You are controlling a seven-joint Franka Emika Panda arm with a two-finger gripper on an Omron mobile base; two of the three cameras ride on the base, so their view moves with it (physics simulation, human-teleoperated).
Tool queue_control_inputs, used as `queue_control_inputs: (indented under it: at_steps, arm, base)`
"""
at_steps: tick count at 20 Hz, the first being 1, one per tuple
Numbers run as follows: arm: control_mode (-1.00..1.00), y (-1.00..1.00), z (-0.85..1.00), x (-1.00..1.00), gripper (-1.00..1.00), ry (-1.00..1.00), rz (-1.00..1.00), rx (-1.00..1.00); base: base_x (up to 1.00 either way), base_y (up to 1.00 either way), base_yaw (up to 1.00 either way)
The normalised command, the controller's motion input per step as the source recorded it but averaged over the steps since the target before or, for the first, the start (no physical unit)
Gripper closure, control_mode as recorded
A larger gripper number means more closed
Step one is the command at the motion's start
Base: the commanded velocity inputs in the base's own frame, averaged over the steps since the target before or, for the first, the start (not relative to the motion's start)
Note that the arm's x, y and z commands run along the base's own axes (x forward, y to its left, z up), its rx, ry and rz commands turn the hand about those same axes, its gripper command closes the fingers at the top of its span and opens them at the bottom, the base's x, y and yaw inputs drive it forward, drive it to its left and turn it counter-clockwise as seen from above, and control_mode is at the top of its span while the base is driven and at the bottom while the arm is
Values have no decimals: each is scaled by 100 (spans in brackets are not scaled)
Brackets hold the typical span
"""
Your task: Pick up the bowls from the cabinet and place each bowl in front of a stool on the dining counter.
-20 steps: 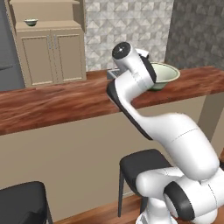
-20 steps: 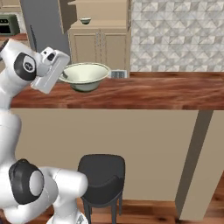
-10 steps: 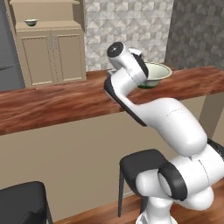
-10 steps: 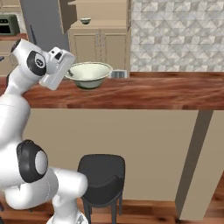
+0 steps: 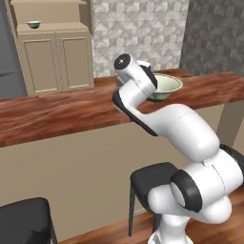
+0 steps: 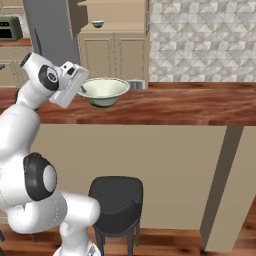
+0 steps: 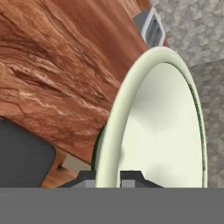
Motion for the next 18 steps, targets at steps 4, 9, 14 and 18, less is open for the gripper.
queue_control_inputs:
  at_steps: [4, 9, 14, 18]
  arm:
    - [-100, 0, -29, 20, 100, 0, 0, 0]
    - [-100, 0, -28, 22, 100, 0, 0, 0]
    - [-100, 0, -17, 27, 100, 0, -1, 0]
    - [-100, 0, -9, 17, 100, 0, 0, 0]
  base:
    - [0, 0, 0]
    - [0, 0, 0]
    - [0, 0, 0]
    - [0, 0, 0]
